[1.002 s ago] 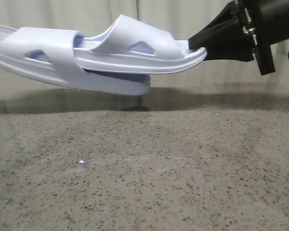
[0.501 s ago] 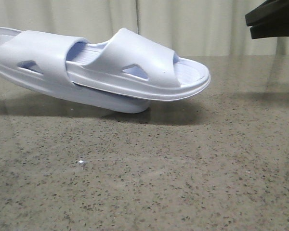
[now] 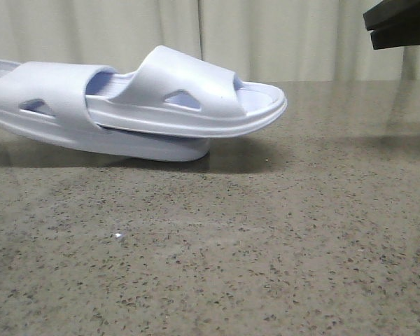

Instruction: Insert blue slippers together front up

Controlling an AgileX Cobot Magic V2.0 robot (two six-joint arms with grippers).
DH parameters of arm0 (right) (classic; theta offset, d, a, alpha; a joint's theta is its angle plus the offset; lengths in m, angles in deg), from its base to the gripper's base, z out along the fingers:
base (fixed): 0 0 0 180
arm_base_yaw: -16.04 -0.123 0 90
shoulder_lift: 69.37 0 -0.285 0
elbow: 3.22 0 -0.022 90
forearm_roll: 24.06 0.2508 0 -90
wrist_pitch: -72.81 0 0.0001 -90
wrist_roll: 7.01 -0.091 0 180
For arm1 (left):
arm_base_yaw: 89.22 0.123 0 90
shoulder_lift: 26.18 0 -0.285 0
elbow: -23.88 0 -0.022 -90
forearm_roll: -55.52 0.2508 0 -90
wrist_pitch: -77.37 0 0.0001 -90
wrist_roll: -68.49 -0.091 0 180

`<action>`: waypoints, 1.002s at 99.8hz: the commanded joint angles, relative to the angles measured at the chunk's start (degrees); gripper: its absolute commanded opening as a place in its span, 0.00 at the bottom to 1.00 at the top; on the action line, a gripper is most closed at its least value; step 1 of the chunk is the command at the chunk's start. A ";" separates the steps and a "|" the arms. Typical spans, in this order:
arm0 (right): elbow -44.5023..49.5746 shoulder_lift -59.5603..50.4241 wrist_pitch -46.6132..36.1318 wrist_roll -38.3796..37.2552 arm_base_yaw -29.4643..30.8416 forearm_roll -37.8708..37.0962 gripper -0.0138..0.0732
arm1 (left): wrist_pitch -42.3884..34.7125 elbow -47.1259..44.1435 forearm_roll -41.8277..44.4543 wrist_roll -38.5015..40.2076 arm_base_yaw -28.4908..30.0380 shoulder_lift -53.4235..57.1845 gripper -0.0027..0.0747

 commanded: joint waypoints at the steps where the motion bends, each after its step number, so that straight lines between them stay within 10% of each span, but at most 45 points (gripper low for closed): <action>1: -1.83 -2.25 4.84 0.20 0.28 2.92 0.31 | -0.52 1.61 -1.78 -0.48 -0.35 1.57 0.46; 14: -1.83 -2.25 4.84 0.20 0.28 2.41 0.31 | -2.01 1.72 -0.26 -0.48 -0.35 1.57 0.68; 36: -1.83 -2.38 4.73 0.20 0.28 2.08 0.31 | 3.62 7.23 2.67 -0.48 -0.35 1.68 0.67; 62: -1.83 -4.86 3.28 0.20 0.28 1.30 0.07 | 7.71 11.81 1.97 0.40 -0.35 4.90 0.07; 78: -1.72 -8.67 -0.60 0.20 0.28 1.42 0.06 | 3.43 11.69 -0.48 -3.69 -0.45 9.75 0.05; 100: 4.51 -17.64 -12.77 0.20 -2.50 3.35 0.06 | -21.28 5.54 3.87 -4.32 -6.19 21.80 0.05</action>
